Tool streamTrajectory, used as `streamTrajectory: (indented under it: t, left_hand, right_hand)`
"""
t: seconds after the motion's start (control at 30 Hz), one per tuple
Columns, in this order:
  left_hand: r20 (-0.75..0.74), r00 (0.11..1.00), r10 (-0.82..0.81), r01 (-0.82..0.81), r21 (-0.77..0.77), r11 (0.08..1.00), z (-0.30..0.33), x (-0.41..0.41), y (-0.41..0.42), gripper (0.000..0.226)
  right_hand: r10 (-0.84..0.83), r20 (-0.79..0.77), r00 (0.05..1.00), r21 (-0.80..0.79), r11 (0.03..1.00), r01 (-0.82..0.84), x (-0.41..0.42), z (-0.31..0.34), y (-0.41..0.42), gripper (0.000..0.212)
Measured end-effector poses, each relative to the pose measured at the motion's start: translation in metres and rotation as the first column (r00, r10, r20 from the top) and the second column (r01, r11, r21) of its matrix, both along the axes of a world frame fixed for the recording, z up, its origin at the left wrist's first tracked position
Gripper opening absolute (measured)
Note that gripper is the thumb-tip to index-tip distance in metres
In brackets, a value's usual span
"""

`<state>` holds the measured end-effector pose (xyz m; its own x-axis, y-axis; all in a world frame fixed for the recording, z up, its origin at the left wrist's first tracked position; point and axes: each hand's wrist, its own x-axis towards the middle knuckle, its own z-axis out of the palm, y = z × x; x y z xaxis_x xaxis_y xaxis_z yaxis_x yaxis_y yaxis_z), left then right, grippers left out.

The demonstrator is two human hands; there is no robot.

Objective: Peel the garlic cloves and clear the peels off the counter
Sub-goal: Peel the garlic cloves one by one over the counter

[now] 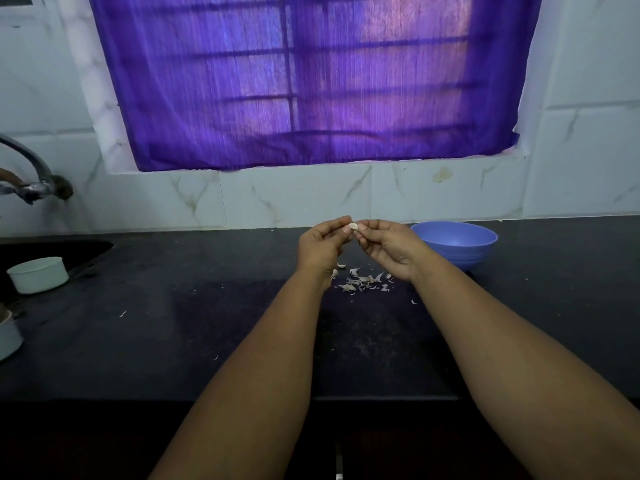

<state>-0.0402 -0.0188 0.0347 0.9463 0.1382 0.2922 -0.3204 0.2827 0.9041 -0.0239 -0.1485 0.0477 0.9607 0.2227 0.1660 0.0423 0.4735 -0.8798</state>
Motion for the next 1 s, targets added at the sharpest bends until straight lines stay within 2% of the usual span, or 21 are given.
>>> streamTrajectory:
  t: [0.1, 0.17, 0.23, 0.33, 0.43, 0.57, 0.67, 0.83, 1.0]
  left_hand:
    - [-0.014, 0.999, 0.051, -0.052, -0.013, 0.999, 0.0, -0.002, -0.002, 0.019]
    - [-0.041, 0.995, 0.095, -0.096, -0.022, 0.995, 0.0, -0.002, -0.002, 0.011]
    - [-0.071, 0.992, 0.106, -0.106, 0.008, 0.994, -0.001, -0.002, -0.001, 0.003]
    - [-0.095, 0.991, 0.092, -0.088, 0.04, 0.995, -0.001, -0.002, 0.0, 0.003]
    - [-0.057, 0.992, 0.11, -0.106, 0.073, 0.992, 0.0, -0.003, 0.0, 0.005]
    - [0.028, 0.988, 0.149, -0.151, 0.148, 0.977, -0.002, -0.004, 0.002, 0.006]
    - [0.028, 0.988, 0.154, -0.157, 0.136, 0.978, -0.002, -0.003, 0.003, 0.01]
    - [0.022, 0.992, 0.128, -0.129, 0.087, 0.988, -0.002, -0.003, 0.005, 0.013]
    - [0.047, 0.99, 0.134, -0.138, 0.113, 0.984, -0.004, -0.003, 0.007, 0.013]
  right_hand:
    - [-0.065, 0.117, 0.991, -0.177, 0.981, 0.085, -0.003, -0.001, 0.002, 0.011]
    - [-0.09, 0.211, 0.973, -0.301, 0.941, 0.152, -0.005, -0.002, 0.007, 0.019]
    - [-0.116, 0.274, 0.955, -0.342, 0.916, 0.209, -0.006, -0.003, 0.01, 0.02]
    - [-0.142, 0.34, 0.93, -0.403, 0.871, 0.28, -0.006, -0.004, 0.01, 0.019]
    - [-0.123, 0.41, 0.904, -0.504, 0.795, 0.337, -0.005, -0.005, 0.006, 0.017]
    - [-0.152, 0.451, 0.879, -0.525, 0.752, 0.399, -0.003, -0.005, 0.005, 0.014]
    - [-0.153, 0.487, 0.86, -0.54, 0.721, 0.434, 0.001, -0.006, 0.003, 0.013]
    - [-0.161, 0.53, 0.833, -0.498, 0.736, 0.459, -0.002, -0.008, 0.004, 0.014]
    - [-0.155, 0.511, 0.845, -0.489, 0.756, 0.435, -0.005, -0.009, 0.005, 0.017]
